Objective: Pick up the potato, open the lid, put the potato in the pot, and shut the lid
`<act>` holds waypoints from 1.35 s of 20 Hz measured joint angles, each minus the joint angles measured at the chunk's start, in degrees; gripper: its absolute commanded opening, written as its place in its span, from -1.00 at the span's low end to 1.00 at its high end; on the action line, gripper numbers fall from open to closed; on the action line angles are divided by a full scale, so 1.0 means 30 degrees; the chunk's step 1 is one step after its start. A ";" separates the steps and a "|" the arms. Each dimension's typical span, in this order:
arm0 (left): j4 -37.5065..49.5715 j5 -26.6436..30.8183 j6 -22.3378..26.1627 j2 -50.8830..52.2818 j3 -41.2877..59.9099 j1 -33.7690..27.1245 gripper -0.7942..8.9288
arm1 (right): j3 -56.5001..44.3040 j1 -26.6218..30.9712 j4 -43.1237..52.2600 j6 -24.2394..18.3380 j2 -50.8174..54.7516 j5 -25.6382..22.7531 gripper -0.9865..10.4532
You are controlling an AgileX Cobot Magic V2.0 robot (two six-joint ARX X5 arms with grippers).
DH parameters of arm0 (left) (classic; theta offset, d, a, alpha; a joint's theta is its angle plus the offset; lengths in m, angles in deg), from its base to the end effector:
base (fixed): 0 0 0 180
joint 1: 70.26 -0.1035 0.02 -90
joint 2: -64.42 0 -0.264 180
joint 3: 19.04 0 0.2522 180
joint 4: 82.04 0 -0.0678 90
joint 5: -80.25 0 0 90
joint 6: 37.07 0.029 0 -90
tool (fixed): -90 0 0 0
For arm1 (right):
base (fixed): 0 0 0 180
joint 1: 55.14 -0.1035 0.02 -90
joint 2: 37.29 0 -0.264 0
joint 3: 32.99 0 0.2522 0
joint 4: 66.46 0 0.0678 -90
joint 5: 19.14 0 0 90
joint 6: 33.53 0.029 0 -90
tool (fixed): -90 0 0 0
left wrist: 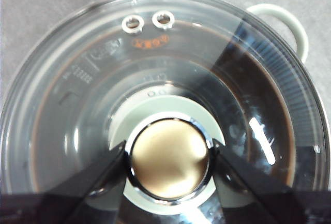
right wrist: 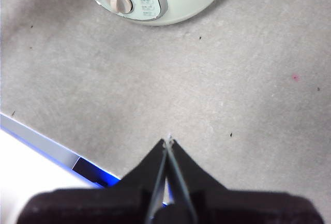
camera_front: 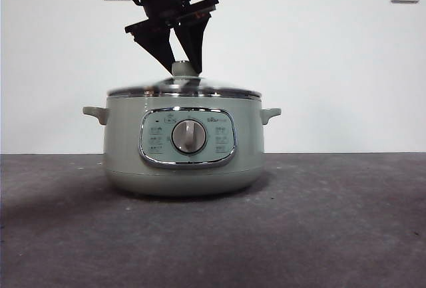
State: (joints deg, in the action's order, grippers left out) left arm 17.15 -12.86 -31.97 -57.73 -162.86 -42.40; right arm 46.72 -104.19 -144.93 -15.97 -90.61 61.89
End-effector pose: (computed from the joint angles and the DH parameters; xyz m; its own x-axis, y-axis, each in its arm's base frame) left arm 0.3922 -0.2091 0.3371 0.4275 -0.2873 -0.8572 0.5567 0.8307 -0.0008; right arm 0.1001 0.1084 0.3512 0.5156 0.3563 -0.7792 -0.4954 0.8660 0.0681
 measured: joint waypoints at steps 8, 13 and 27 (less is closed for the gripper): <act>-0.0299 -0.0015 0.0073 -0.0226 -0.0284 -0.0036 -0.21 | 0.0000 0.0000 -0.0219 -0.0277 0.0000 0.0000 -0.84; -0.0211 -0.0022 -0.0102 -0.0291 -0.0255 -0.0051 0.38 | 0.0000 0.0000 -0.0219 -0.0291 0.0000 0.0000 -0.84; -0.2914 -0.0823 -0.0860 0.6885 0.0007 -0.0102 -0.84 | 0.0000 0.0000 0.0029 -0.0350 -0.0007 0.0000 -0.83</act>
State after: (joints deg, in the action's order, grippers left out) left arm 8.41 -15.33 -34.55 -37.08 -162.83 -42.71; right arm 46.72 -104.19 -144.84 -17.02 -90.63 61.89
